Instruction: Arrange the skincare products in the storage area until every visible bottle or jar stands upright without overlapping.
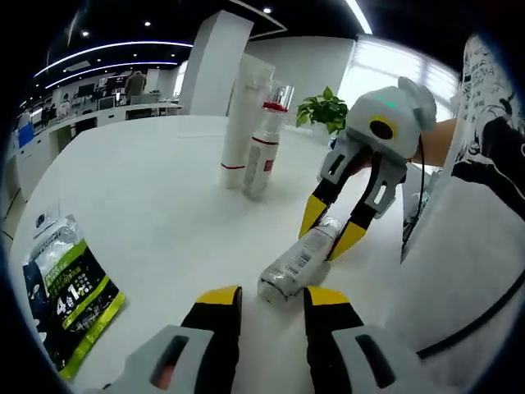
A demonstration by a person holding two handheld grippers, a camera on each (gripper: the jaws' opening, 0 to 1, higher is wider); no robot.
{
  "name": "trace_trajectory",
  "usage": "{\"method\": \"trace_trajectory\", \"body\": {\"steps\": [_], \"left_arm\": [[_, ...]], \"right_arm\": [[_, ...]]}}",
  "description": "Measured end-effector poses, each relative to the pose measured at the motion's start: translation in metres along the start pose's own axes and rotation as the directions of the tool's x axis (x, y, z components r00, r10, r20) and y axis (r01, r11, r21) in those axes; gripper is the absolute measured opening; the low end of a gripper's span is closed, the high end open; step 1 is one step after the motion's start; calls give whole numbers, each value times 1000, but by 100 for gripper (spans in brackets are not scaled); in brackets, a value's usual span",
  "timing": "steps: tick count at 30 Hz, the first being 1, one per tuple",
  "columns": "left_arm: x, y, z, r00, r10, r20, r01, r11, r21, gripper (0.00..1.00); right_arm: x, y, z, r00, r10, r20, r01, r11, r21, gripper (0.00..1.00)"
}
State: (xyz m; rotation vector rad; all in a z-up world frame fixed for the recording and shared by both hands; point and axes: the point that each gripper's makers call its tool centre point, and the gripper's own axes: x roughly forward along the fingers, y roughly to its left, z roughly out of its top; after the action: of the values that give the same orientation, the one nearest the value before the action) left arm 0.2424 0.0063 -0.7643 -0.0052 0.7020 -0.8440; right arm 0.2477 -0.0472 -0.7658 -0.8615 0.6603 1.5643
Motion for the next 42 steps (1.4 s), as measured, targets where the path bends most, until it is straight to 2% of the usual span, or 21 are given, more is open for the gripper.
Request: {"method": "trace_trajectory", "body": {"steps": [5, 7, 10, 18, 21, 26, 29, 36, 42], "left_arm": [[2, -4, -3, 1000, -7, -29, 10, 995, 103, 32], [3, -4, -4, 999, -1, -47, 9, 985, 174, 29], [3, -5, -7, 997, 7, -73, 11, 971, 238, 27], [4, -5, -8, 996, -7, -93, 32, 964, 263, 24], [3, -6, -11, 990, -31, -139, 72, 951, 301, 22], [3, -6, -12, 985, -38, -167, 93, 937, 336, 20], [2, -7, -14, 981, -38, -189, 104, 929, 354, 20], [-2, -9, -15, 975, -44, -220, 124, 921, 370, 20], [-3, -9, -15, 975, -44, -219, 125, 919, 373, 20]], "right_arm": [[4, 3, 4, 1000, 15, -16, -16, 999, -50, 18], [5, 3, 5, 1000, 17, -23, -19, 998, -65, 18], [6, 3, 6, 999, 20, -36, -23, 996, -82, 18], [6, 4, 5, 998, 27, -55, -32, 996, -82, 18], [6, 4, 5, 997, 32, -66, -37, 997, -74, 18], [6, 1, 4, 999, 5, -49, -6, 1000, -9, 20], [2, 0, -1, 999, -16, -33, 19, 996, 92, 22], [-9, -2, -15, 999, -42, -17, 44, 987, 155, 23], [-14, -3, -22, 998, -69, 0, 68, 979, 194, 23]]}}
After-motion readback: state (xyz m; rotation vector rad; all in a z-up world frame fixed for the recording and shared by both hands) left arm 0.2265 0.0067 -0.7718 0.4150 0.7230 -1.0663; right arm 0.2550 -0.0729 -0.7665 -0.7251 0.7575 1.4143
